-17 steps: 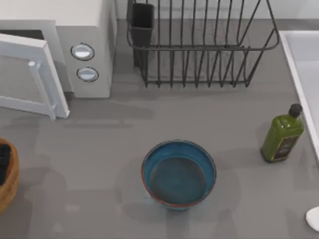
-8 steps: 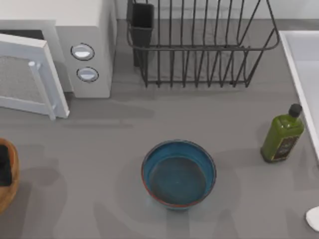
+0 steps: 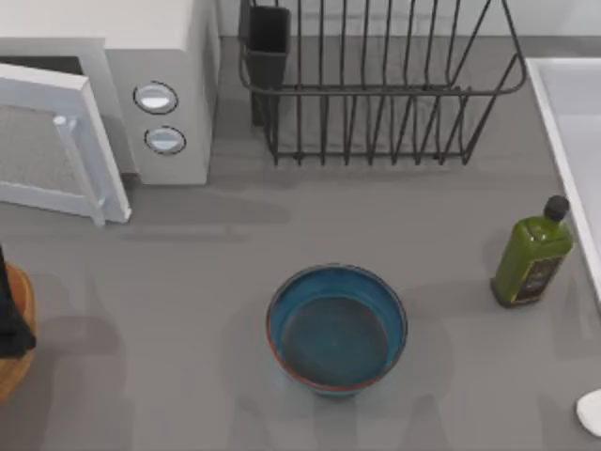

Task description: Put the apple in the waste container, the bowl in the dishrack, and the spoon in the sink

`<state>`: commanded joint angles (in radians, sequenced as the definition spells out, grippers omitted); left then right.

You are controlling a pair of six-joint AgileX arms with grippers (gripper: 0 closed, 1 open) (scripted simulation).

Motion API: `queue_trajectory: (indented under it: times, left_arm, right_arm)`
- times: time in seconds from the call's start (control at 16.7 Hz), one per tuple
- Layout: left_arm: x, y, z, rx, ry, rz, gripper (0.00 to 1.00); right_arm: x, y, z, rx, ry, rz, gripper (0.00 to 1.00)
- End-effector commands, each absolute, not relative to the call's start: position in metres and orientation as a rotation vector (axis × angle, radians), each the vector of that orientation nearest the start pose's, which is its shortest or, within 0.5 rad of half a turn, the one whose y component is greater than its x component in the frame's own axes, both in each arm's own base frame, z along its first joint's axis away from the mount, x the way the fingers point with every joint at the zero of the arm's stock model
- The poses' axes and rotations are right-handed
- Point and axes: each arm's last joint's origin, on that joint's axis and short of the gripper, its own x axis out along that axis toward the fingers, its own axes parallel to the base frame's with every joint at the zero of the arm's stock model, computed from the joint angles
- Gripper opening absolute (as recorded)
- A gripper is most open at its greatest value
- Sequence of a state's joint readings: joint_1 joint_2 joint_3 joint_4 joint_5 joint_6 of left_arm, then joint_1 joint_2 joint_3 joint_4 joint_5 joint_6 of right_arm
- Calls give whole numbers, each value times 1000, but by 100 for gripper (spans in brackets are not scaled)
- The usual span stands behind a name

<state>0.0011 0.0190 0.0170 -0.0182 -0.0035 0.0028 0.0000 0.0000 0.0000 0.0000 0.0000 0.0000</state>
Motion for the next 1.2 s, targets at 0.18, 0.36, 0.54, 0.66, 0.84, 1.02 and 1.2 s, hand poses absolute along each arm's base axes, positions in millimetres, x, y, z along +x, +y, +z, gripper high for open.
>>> queue_trajectory:
  times: [0.18,0.36,0.54,0.66,0.84,1.02,1.2]
  left_arm:
    - [106,-1,160,0,0,0,100]
    - [106,-1,160,0,0,0,100]
    - [106,-1,160,0,0,0,100]
    - [106,-1,160,0,0,0,100]
    - [106,-1,160,0,0,0,100]
    - [106,-1,160,0,0,0,100]
    - [106,-1,160,0,0,0,100]
  right_arm:
    - [106,-1,160,0,0,0,100]
    - [106,-1,160,0,0,0,100]
    - [106,0,166,14,26,13,100]
    - [107,4,179,46,88,45,100]
    - [114,14,211,109,244,111,100]
    - [137,32,244,169,491,172,100]
    - [176,63,265,197,792,197,100]
